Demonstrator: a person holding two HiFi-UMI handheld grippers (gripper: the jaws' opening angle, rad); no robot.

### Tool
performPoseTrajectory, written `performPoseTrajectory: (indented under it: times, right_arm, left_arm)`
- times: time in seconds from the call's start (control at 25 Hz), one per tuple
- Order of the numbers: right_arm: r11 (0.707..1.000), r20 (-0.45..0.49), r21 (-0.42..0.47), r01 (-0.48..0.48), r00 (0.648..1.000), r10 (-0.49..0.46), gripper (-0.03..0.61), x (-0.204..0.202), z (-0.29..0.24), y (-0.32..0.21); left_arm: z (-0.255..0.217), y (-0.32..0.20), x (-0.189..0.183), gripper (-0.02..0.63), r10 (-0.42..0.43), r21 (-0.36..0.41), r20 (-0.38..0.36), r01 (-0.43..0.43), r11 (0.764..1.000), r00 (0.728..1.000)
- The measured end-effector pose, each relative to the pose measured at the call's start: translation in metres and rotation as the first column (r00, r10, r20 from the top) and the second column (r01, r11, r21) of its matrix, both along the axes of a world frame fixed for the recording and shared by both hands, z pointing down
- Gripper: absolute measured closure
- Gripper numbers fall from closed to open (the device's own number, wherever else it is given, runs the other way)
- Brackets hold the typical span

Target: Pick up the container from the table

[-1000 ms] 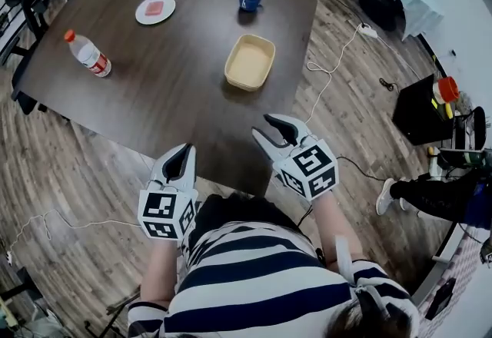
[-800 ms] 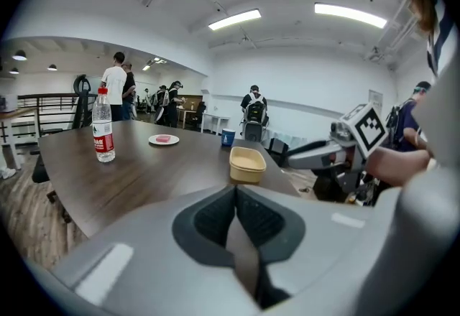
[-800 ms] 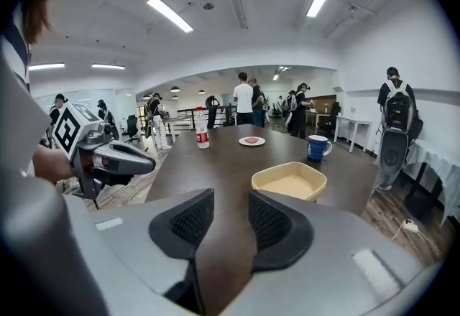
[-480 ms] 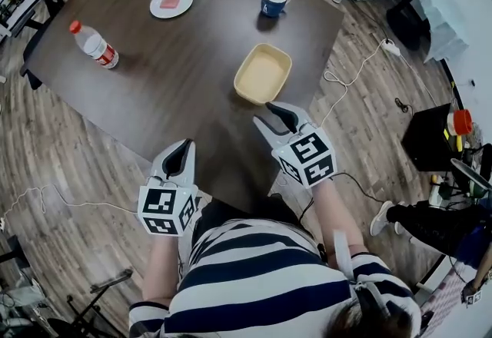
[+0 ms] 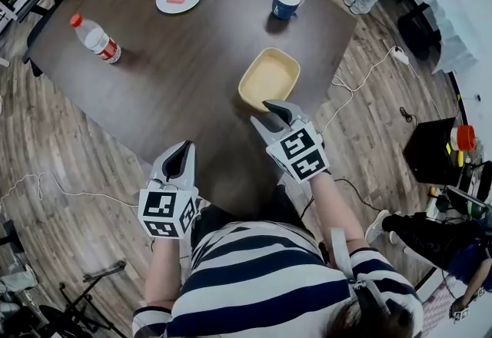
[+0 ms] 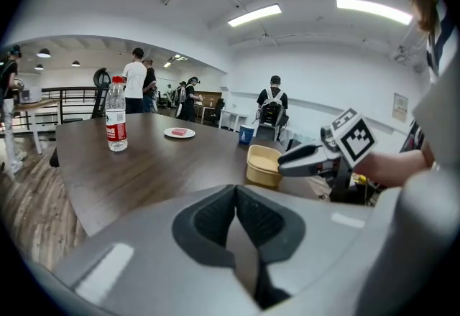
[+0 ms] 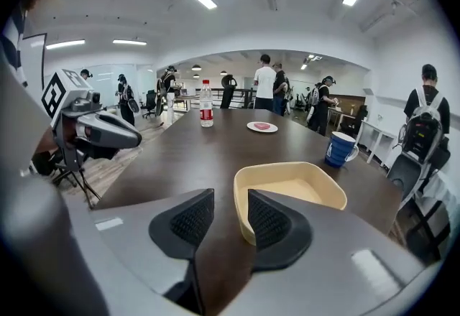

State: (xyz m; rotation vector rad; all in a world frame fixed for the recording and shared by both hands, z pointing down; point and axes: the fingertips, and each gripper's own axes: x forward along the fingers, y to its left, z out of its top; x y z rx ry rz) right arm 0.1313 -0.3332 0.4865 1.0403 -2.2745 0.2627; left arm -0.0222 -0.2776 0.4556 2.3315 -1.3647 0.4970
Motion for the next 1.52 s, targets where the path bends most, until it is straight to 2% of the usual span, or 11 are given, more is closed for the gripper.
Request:
performPoseTrajectory:
  times: [0.28, 0.52, 0.76, 0.96, 1.52]
  right_arm:
    - [0.996, -0.182, 0.012, 0.086, 0.98, -0.082, 0.442, -0.002, 0.022, -0.013]
    - [0.988, -0.316, 0.008, 0.154, 0.938, -0.144, 0.442, -0.006, 0.035, -0.018]
    - [0.98, -0.409, -0.004, 0.199, 0.894, -0.183, 0.46, -0.009, 0.045, -0.02]
    - [0.978, -0.443, 0.007, 0.207, 0.877, -0.183, 0.523, -0.006, 0.045, -0.024]
    - [0.983, -0.411, 0.032, 0.18, 0.899, -0.151, 0.548, -0.001, 0.029, -0.011]
  left_arm:
    - [0.005, -0.002, -0.007, 0.614, -0.047, -0.012, 0.01, 0.047, 0.999, 0.999]
    - [0.011, 0.0, -0.012, 0.614, -0.078, -0.022, 0.017, 0.079, 0.997, 0.997]
    - [0.012, 0.003, -0.02, 0.614, -0.105, -0.027, 0.026, 0.105, 0.994, 0.994]
    - [0.012, 0.006, -0.025, 0.614, -0.125, -0.025, 0.028, 0.126, 0.992, 0.992]
    - [0.002, 0.006, -0.024, 0.614, -0.096, 0.004, 0.026, 0.096, 0.995, 0.995]
